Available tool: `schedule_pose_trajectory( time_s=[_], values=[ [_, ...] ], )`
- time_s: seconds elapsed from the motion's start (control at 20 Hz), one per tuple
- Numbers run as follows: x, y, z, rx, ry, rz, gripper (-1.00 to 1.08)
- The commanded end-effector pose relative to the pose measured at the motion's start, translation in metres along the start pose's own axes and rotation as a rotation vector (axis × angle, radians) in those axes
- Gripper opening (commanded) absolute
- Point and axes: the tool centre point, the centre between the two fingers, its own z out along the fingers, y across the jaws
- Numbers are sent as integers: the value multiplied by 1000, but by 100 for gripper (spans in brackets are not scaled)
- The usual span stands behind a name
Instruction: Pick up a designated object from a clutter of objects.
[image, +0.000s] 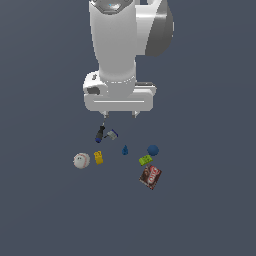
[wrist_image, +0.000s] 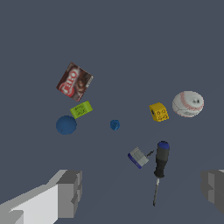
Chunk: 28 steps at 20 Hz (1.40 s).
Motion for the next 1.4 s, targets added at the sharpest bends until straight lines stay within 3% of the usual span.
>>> schedule_pose_trajectory(
  time_s=[0.0,0.6,1.35],
  values=[
    [0,0,0,1,-1,-2,100],
    [12,-28,40,-10,12,44,100],
    [15,-120,164,-7,50,178,100]
  ],
)
